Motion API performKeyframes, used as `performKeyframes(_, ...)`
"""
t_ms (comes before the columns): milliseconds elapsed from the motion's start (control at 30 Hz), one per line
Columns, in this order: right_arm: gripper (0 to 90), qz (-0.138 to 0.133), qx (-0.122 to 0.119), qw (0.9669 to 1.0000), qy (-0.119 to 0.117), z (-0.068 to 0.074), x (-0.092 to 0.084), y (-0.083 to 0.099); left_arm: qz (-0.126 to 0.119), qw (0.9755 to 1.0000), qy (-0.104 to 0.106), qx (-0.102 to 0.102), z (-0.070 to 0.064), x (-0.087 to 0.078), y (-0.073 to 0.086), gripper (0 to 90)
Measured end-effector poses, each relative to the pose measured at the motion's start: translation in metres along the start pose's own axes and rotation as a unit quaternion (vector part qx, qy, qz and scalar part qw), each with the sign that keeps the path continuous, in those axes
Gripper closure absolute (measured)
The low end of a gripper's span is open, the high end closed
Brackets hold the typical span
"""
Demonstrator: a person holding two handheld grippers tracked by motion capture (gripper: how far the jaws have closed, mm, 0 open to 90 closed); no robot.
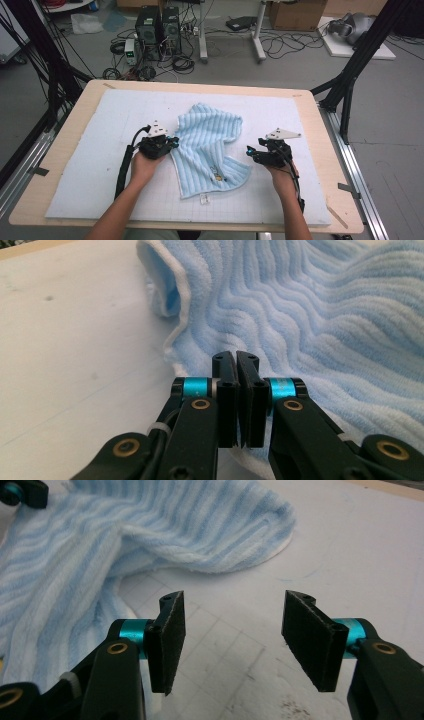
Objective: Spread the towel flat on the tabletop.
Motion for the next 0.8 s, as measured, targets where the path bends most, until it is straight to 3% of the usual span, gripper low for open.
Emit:
performKeyframes(133,45.6,0.004,-0.008,0.9999,-0.009,0.010,0.008,0.000,-0.003,0.9999,-0.008,-0.008,0.011,-0.010,0.006,86.9)
performKeyframes(367,55.6,0.010,-0.014,0.9987,-0.047,0.033,0.021,0.000,-0.012,0.9992,-0.021,-0.032,0.031,-0.024,0.022,86.8)
performKeyframes(467,57.6,0.030,-0.030,0.9963,-0.075,0.054,0.039,0.001,-0.019,0.9989,-0.020,-0.038,0.035,-0.027,0.025,86.7)
performKeyframes(600,59.7,0.049,-0.038,0.9949,-0.080,0.065,0.056,0.003,-0.023,0.9989,-0.017,-0.037,0.035,-0.028,0.024,86.6)
performKeyframes(700,68.6,0.072,-0.045,0.9930,-0.082,0.070,0.067,0.006,-0.026,0.9988,-0.013,-0.039,0.035,-0.028,0.024,86.5)
performKeyframes(733,81.8,0.074,-0.049,0.9925,-0.083,0.072,0.067,0.006,-0.028,0.9987,-0.013,-0.041,0.035,-0.028,0.024,86.4)
performKeyframes(767,81.8,0.074,-0.049,0.9925,-0.083,0.072,0.067,0.006,-0.028,0.9987,-0.012,-0.041,0.035,-0.028,0.024,86.4)
performKeyframes(800,87.5,0.076,-0.052,0.9924,-0.082,0.072,0.065,0.006,-0.029,0.9986,-0.012,-0.042,0.034,-0.028,0.024,86.4)
Point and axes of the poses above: each handheld gripper's, and its own axes: x roughly forward along the jaws, y roughly out of its underside, z roughly to its left, the point moved 6 cm from there along x, roughly forward along the jaws, and after that the axes turned 5 degrees about x, right-handed, at the moved point
